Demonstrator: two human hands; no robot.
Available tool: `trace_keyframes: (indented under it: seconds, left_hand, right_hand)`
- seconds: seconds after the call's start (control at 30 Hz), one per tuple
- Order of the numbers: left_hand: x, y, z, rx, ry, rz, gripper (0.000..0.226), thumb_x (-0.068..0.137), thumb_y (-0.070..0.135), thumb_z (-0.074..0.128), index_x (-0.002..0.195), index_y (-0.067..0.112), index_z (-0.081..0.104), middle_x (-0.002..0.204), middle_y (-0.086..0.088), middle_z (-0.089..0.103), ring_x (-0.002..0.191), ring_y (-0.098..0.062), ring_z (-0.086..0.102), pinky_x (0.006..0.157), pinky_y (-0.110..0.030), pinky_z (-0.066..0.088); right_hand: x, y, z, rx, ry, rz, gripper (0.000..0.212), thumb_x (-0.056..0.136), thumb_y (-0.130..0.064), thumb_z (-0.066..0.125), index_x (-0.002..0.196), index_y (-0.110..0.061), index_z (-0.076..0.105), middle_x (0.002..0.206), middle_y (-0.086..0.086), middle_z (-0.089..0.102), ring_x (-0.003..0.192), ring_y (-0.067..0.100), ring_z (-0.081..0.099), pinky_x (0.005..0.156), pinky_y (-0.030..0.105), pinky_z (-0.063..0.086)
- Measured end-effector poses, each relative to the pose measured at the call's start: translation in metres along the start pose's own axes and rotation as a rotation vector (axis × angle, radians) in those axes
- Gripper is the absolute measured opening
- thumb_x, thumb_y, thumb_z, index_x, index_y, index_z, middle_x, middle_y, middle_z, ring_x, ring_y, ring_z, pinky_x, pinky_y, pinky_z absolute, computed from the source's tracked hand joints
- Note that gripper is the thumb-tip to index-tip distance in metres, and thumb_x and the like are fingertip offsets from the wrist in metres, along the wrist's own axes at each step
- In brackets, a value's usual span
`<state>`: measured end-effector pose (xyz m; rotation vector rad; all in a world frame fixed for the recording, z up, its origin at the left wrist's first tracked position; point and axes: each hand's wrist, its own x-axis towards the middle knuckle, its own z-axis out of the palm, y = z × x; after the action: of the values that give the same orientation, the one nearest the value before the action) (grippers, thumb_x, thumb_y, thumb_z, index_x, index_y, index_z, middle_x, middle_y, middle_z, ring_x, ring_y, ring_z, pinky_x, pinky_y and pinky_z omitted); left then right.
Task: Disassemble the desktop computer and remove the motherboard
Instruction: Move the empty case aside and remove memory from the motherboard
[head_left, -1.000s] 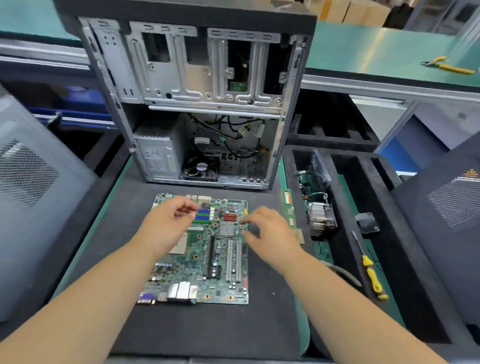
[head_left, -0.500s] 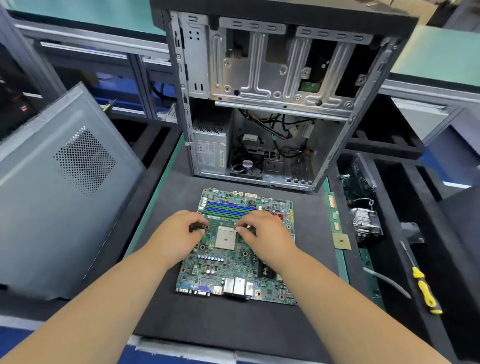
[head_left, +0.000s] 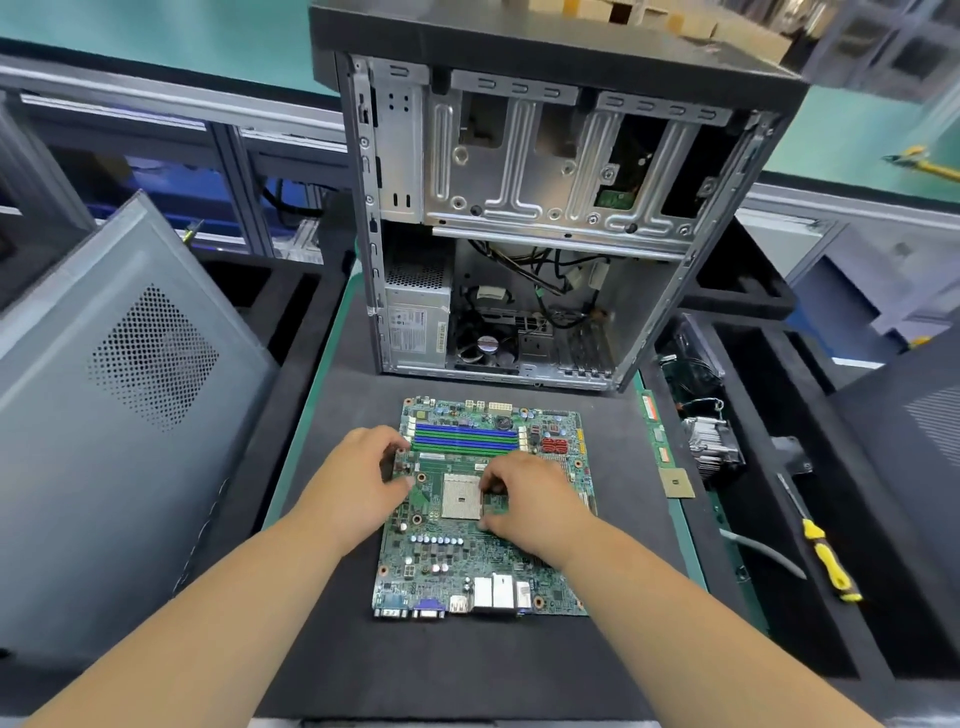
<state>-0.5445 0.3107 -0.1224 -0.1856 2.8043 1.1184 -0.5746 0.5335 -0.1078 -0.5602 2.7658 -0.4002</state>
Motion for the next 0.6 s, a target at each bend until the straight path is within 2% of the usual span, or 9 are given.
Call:
trace_keyframes:
  seconds: [0.13, 0.27, 0.37, 0.43, 0.53, 0.6]
  left_hand:
    - [0.001, 0.0, 0.002, 0.001, -0.079, 0.007, 0.05, 0.082, 0.036, 0.071, 0.125, 0.035, 0.046, 0.125, 0.012, 0.047, 0.109, -0.003, 0.05, 0.083, -0.022, 0.041]
    - [0.002, 0.0, -0.001, -0.032, -0.078, 0.007, 0.049, 0.081, 0.036, 0.072, 0.124, 0.035, 0.048, 0.123, 0.011, 0.049, 0.105, -0.001, 0.049, 0.084, -0.021, 0.04]
    - [0.002, -0.001, -0.004, -0.111, -0.106, -0.012, 0.048, 0.081, 0.033, 0.072, 0.123, 0.033, 0.049, 0.124, 0.01, 0.05, 0.107, -0.004, 0.051, 0.091, -0.024, 0.042]
    - [0.002, -0.002, -0.004, -0.225, -0.126, -0.07, 0.05, 0.083, 0.025, 0.071, 0.126, 0.03, 0.047, 0.129, 0.007, 0.05, 0.112, -0.007, 0.051, 0.095, -0.027, 0.043]
    - [-0.001, -0.005, -0.003, -0.395, -0.141, -0.169, 0.054, 0.083, 0.012, 0.065, 0.132, 0.026, 0.044, 0.134, 0.006, 0.049, 0.115, -0.009, 0.051, 0.09, -0.026, 0.042]
    - [-0.003, -0.006, -0.002, -0.49, -0.155, -0.207, 0.055, 0.083, 0.007, 0.061, 0.132, 0.026, 0.044, 0.136, 0.006, 0.048, 0.115, -0.009, 0.05, 0.091, -0.027, 0.04]
  right_hand:
    - [0.005, -0.005, -0.002, -0.062, -0.041, 0.072, 0.043, 0.071, -0.043, 0.082, 0.105, -0.027, 0.06, 0.11, -0.004, 0.059, 0.104, 0.017, 0.056, 0.097, 0.035, 0.042]
    - [0.011, -0.009, -0.005, -0.105, -0.09, 0.113, 0.045, 0.07, -0.044, 0.083, 0.106, -0.026, 0.062, 0.112, -0.003, 0.058, 0.104, 0.02, 0.057, 0.097, 0.035, 0.042]
    - [0.004, 0.001, -0.006, 0.041, -0.036, 0.012, 0.048, 0.071, -0.047, 0.081, 0.109, -0.026, 0.062, 0.111, -0.005, 0.056, 0.106, 0.016, 0.052, 0.096, 0.032, 0.042]
    - [-0.008, 0.017, -0.005, 0.213, 0.091, 0.021, 0.048, 0.079, -0.05, 0.074, 0.119, -0.027, 0.059, 0.118, -0.007, 0.052, 0.115, 0.012, 0.044, 0.1, 0.03, 0.037]
    - [-0.023, 0.047, -0.002, 0.328, 0.339, 0.318, 0.046, 0.091, -0.044, 0.061, 0.131, -0.022, 0.053, 0.129, -0.003, 0.05, 0.126, 0.016, 0.038, 0.105, 0.036, 0.035]
    - [-0.032, 0.062, 0.003, 0.44, 0.37, 0.528, 0.044, 0.096, -0.037, 0.055, 0.133, -0.015, 0.052, 0.131, 0.003, 0.054, 0.121, 0.021, 0.047, 0.101, 0.037, 0.039]
